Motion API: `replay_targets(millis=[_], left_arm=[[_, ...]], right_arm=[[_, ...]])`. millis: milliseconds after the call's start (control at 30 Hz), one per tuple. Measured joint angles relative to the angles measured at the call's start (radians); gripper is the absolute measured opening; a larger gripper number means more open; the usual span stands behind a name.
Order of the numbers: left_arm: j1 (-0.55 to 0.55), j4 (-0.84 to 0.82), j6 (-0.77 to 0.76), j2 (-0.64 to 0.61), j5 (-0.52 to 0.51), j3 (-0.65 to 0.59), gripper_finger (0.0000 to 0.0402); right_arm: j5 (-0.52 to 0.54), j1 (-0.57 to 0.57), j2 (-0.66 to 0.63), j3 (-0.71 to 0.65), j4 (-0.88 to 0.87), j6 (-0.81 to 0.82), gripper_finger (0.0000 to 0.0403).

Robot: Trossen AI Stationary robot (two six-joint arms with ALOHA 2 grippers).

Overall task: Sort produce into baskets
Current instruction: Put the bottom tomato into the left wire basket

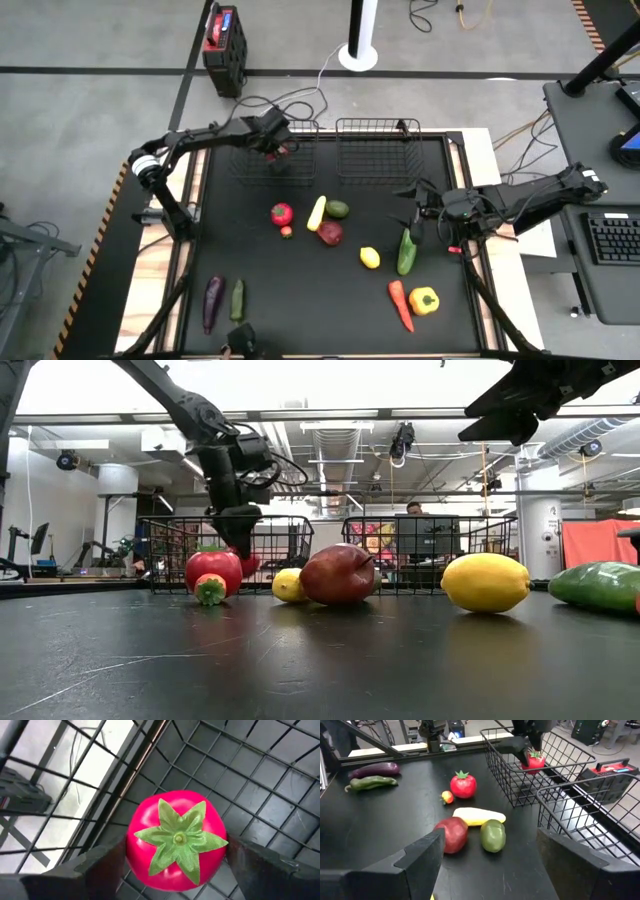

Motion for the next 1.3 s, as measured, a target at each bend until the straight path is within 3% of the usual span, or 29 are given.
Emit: replay_targets(millis=[767,1300], left_arm=[[-0.001,0.148,0.169,0.000,0.000,-0.078,0.0309],[-0.001,0.163,0.136,0.000,0.000,-0.081,0.0336]], right_arm=[[0.000,0.000,0.000,-0.001,0.000,-0.004,0.0304],[-0.010,0.000,0.000,-0.001,0.000,-0.018,0.0304]])
